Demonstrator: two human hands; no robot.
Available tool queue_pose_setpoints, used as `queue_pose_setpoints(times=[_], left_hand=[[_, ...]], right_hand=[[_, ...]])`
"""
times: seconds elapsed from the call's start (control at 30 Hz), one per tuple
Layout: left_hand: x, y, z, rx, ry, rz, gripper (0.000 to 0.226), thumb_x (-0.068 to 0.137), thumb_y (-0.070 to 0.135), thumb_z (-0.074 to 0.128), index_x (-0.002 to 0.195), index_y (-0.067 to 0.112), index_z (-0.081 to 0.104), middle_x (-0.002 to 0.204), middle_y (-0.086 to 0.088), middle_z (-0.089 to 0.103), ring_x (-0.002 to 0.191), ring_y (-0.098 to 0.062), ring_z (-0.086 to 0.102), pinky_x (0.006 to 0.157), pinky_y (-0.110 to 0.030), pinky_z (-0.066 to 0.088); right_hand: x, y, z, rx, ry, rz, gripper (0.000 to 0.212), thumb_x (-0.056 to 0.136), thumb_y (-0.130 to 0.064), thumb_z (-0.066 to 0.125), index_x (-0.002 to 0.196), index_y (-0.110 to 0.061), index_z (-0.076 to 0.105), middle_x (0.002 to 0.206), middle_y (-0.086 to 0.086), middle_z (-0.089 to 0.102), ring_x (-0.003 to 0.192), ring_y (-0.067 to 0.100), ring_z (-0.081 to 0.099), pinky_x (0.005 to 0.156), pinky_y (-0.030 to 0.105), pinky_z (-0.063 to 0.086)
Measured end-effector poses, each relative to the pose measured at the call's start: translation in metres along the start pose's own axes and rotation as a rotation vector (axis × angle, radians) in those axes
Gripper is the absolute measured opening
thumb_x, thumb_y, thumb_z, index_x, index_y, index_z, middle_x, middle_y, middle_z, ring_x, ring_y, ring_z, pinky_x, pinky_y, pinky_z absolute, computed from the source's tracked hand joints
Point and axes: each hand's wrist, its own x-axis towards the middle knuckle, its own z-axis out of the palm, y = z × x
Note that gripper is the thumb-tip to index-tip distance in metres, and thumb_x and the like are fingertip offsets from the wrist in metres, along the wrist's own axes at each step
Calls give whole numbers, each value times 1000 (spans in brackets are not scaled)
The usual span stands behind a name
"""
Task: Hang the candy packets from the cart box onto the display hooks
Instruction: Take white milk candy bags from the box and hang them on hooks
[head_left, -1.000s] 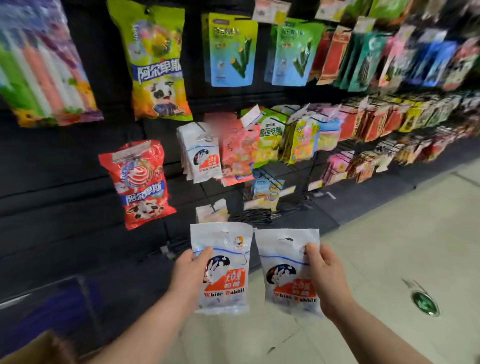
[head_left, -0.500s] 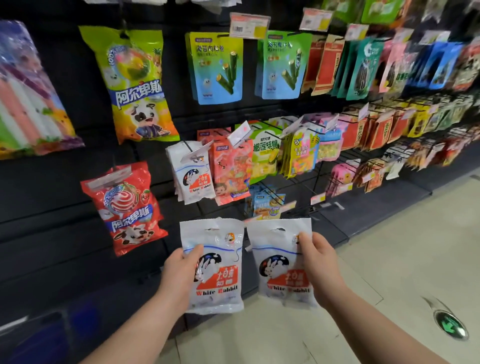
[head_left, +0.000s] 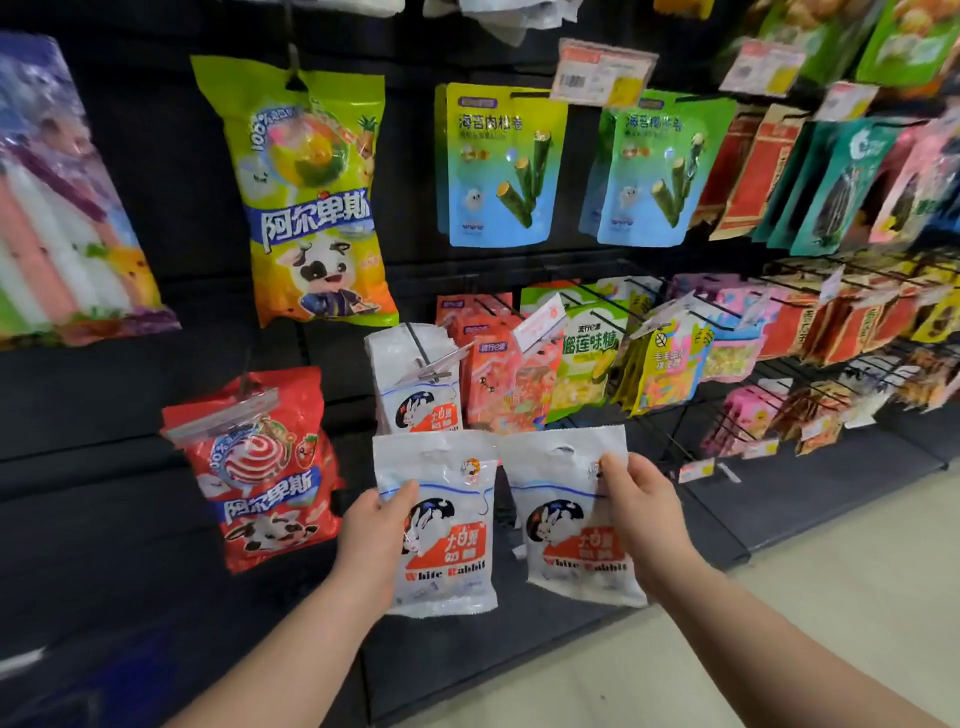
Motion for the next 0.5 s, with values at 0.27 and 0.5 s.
queue_pose_setpoints(times=[0.27, 0.5], left_hand=[[29, 8, -32, -15, 176, 8, 15, 93, 27, 60, 98, 14, 63, 91, -12, 74, 82, -31, 71, 83, -52, 56], [42, 4, -37, -56, 288, 31, 12, 95, 25, 59, 101, 17, 65, 89, -9, 74, 81, -29, 72, 76, -46, 58]], right_hand=[[43, -11, 60, -8, -155, -24, 29, 98, -29, 43, 77, -12, 53, 74, 3, 53, 72, 20, 50, 61, 32, 39], [77, -7, 109, -1, -287, -43, 27, 97, -23, 43, 90, -4, 60, 80, 8, 59, 80, 26, 56, 73, 38, 46]])
